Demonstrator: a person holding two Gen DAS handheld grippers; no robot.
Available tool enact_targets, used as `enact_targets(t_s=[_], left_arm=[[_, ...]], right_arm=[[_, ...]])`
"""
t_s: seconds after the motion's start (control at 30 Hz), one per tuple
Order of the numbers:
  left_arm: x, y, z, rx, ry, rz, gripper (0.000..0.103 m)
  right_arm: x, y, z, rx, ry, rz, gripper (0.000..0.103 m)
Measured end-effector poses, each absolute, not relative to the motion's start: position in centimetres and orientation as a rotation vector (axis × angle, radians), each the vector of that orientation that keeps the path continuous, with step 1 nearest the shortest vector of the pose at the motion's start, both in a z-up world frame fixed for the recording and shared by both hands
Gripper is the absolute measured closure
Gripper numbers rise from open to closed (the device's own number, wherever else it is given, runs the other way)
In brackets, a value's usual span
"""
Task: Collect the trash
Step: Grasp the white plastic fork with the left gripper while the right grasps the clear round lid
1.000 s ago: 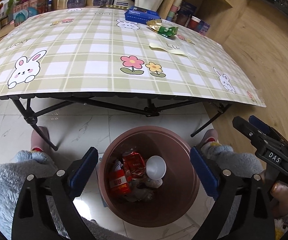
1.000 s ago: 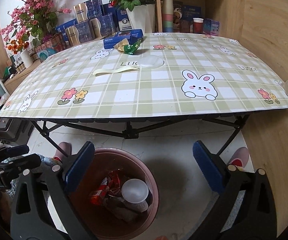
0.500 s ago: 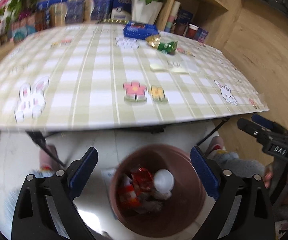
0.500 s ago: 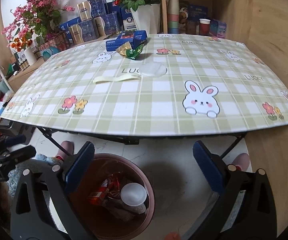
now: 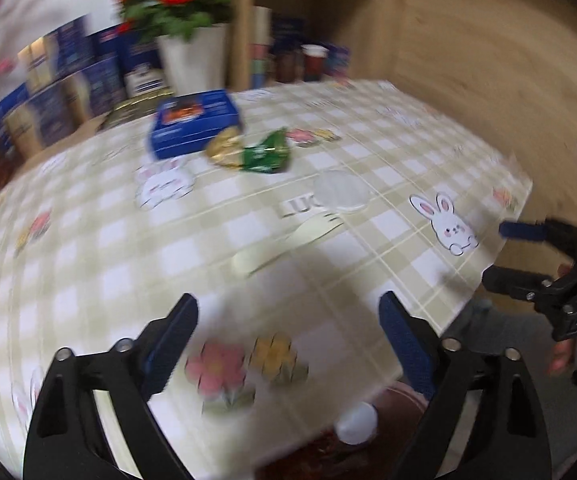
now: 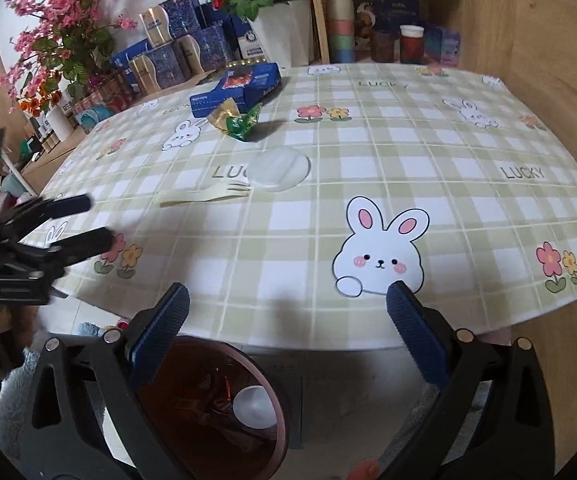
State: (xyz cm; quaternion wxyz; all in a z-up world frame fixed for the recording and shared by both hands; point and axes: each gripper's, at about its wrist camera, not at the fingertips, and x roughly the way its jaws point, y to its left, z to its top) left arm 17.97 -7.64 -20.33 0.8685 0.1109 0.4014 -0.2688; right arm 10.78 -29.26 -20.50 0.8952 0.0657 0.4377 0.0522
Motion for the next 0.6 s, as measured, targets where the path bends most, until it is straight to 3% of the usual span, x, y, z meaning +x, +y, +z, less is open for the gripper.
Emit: enact_targets(t_s=[0.17,0.27,0.43,0.6], left_arm=[[22.2,-11.2,-21.9,0.323,0.873,-0.676,0.043],[23.8,-13.1,-22.9,0.393,0.892,-0.703,0.053],[25.0,-14.9,-24.4,0.467,0.949,-0.74,0.06],[25.9,-14.4,-24.6,0.41,0.953,-0.725,0.08]], right_arm=[[12.1,-30.3,-21.1,0.107,0.926,0.045,0.006],[12.7,-31.3,-21.4,0.142,0.923,0.06,0.006],[13.4,-32.3,-21.7,0.173,0.916,0.078,0.006],[14.1,-32.8,-21.9,0.192,0.906,0.103,0.006]])
